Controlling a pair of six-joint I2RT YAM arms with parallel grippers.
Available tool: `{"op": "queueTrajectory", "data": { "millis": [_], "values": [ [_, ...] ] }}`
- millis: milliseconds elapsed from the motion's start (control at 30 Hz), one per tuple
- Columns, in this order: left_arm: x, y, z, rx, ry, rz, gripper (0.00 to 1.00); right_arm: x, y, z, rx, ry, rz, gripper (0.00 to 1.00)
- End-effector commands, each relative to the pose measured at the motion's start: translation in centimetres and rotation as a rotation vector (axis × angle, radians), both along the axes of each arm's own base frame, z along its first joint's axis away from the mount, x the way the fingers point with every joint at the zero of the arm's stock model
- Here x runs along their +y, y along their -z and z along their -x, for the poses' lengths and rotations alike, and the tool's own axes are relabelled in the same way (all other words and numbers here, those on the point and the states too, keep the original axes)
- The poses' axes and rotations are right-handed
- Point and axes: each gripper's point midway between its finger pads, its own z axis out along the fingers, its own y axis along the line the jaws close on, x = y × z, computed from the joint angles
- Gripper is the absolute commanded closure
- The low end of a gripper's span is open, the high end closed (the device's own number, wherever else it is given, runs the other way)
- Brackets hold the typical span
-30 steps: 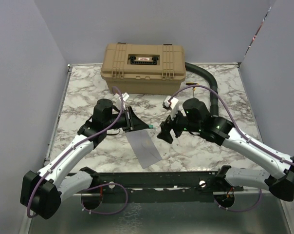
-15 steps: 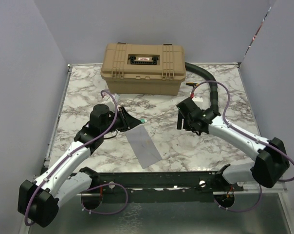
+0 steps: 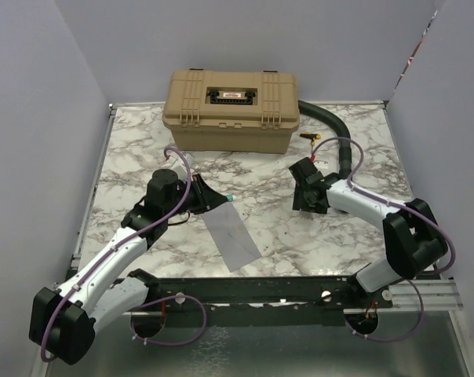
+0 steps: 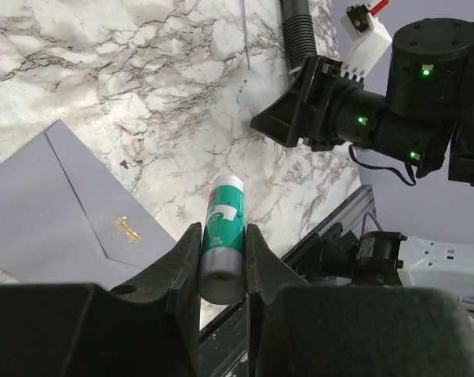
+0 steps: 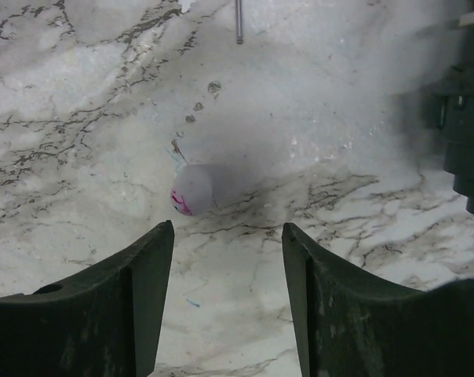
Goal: Place the letter into the envelope and seal it
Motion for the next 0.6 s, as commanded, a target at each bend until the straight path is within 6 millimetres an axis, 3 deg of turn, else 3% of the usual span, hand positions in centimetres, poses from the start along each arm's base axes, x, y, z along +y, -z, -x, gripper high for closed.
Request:
{"op": "queueTrajectory", "data": {
  "millis": [0, 167, 400, 567],
  "values": [
    [0.2, 0.3, -0.3, -0.016, -0.006, -0.017, 1.00, 0.7, 0.7, -1.5, -0.017, -0.034, -0.027, 0.38],
    [0.2, 0.5, -0.3, -0.007, -0.003, -0.019, 1.00, 0.6, 1.4, -2.5, -0.018, -0.037, -0.026, 0.42],
    [0.2, 0.6, -0.3, -0.004, -0.004, -0.021, 1.00, 1.1, 1.8, -3.1, -0.003, -0.069, -0.032, 0.64],
    [0.1, 0.7, -0.3, -0.001, 0.000, -0.022, 1.00, 1.1, 1.8, -3.2, 0.002, -0.076, -0.027, 0.66]
  ]
}}
